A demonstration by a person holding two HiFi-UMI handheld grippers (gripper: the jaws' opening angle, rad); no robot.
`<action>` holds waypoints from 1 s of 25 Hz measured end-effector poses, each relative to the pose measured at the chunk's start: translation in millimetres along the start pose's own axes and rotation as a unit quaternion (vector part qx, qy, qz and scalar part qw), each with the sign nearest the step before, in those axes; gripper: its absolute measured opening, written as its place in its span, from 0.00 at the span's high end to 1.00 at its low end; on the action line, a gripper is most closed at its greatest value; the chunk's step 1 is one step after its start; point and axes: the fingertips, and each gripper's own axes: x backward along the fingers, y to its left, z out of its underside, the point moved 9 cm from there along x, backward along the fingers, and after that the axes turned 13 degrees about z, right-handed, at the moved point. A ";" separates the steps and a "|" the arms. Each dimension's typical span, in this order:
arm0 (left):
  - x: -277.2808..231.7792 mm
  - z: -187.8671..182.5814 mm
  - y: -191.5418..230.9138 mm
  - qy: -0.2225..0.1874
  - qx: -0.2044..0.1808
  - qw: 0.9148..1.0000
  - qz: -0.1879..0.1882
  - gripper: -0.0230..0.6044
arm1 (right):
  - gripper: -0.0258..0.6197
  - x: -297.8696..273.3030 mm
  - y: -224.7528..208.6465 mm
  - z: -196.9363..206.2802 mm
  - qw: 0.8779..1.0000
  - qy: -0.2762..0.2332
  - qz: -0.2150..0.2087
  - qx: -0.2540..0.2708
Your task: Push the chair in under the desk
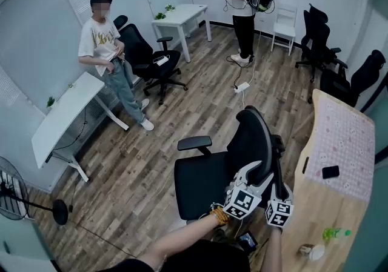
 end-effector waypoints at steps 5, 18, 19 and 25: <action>8.2 -2.5 5.0 -0.006 -0.004 1.000 -0.007 0.65 | 0.77 -1.6 2.3 -7.2 1.000 0.010 -0.027 -0.001; 45.9 -4.0 -4.2 -0.032 0.008 0.998 -0.060 0.74 | 0.77 15.3 25.7 -4.4 0.997 0.030 -0.074 -0.007; 48.4 -3.8 -3.8 -0.030 0.009 0.998 -0.062 0.75 | 0.77 15.8 28.7 -3.6 0.997 0.030 -0.076 -0.010; 75.5 -0.1 2.5 -0.024 0.004 0.996 -0.086 0.77 | 0.77 21.2 55.2 0.0 0.995 0.030 -0.093 -0.025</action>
